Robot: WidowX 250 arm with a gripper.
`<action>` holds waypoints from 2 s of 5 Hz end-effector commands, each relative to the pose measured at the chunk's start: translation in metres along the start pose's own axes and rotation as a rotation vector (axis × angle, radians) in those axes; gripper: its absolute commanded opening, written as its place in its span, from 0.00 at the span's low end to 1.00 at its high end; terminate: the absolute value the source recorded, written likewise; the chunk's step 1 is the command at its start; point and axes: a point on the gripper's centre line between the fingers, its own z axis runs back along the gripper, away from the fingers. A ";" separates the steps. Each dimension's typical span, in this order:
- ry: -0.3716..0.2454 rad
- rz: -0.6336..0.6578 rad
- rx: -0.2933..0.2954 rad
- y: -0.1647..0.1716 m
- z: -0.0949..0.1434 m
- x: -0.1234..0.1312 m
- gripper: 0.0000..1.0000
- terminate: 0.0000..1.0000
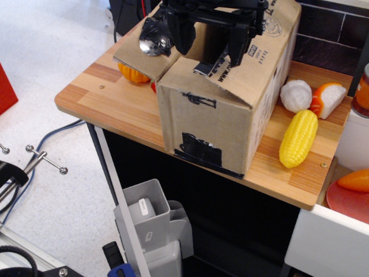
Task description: Open small4fbox flaps
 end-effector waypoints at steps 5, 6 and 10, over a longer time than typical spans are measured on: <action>0.001 -0.012 0.074 0.031 0.007 -0.005 1.00 0.00; 0.012 -0.009 0.048 0.041 -0.006 -0.010 1.00 0.00; 0.006 -0.022 -0.082 0.001 -0.003 0.001 1.00 0.00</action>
